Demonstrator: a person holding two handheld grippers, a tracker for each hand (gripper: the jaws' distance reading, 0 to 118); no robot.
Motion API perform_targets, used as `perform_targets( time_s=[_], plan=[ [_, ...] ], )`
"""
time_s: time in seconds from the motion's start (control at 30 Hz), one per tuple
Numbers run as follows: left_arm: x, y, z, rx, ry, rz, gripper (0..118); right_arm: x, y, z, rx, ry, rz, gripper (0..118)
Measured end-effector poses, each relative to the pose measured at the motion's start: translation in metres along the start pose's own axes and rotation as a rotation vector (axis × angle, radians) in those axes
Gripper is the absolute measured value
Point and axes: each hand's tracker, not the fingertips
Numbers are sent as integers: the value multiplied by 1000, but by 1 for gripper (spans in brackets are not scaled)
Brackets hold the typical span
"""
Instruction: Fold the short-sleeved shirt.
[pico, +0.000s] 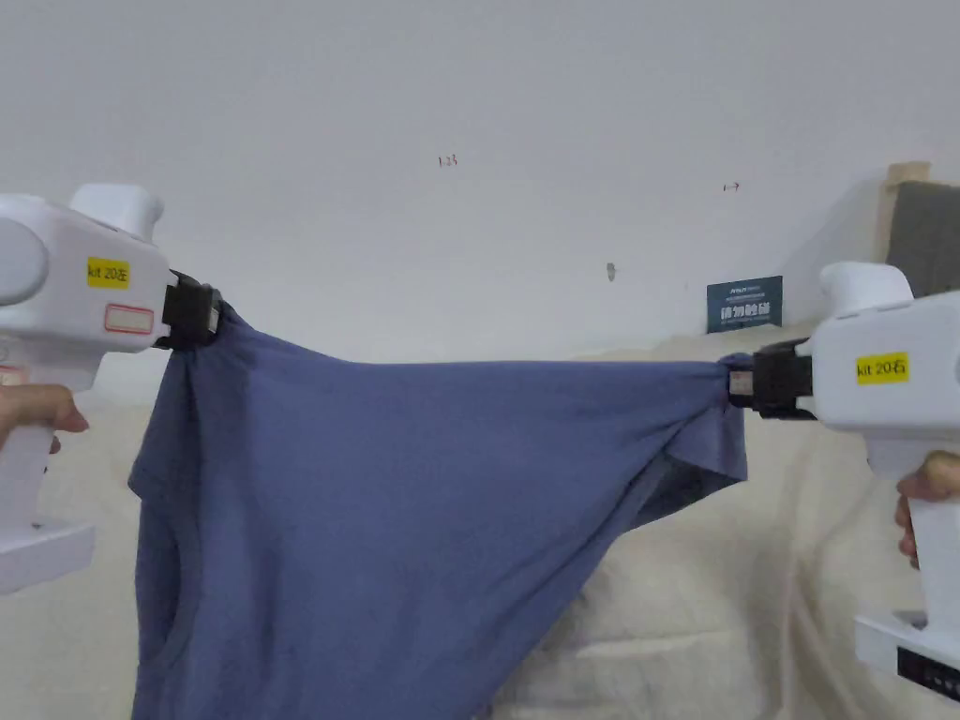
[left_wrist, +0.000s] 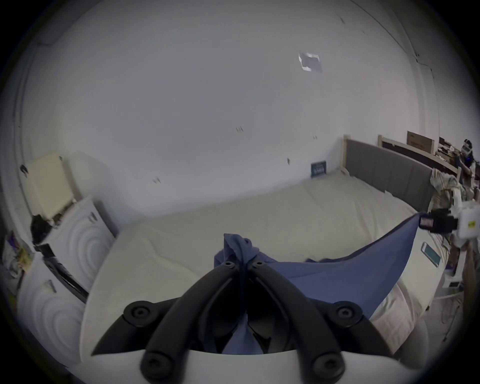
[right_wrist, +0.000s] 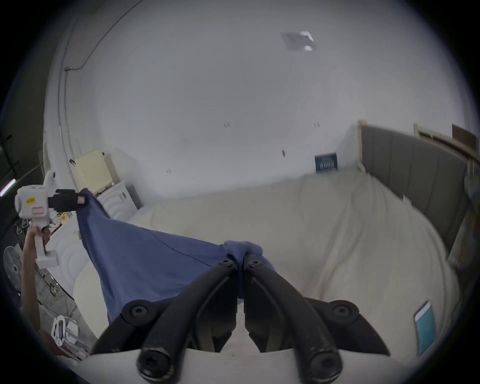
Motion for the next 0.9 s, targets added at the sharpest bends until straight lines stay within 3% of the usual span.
perform_targets(
  time_s=[0.17,0.43,0.9],
  plan=[
    [-15,42,54,129,53,100,4,-39,78,13,82,-4,18,2],
    [-13,87,78,194,145,95,4,-77,177,15,165,-7,20,2],
    [-39,194,-18,225,186,99,4,-63,270,-85,165,-54,12,2]
  ],
)
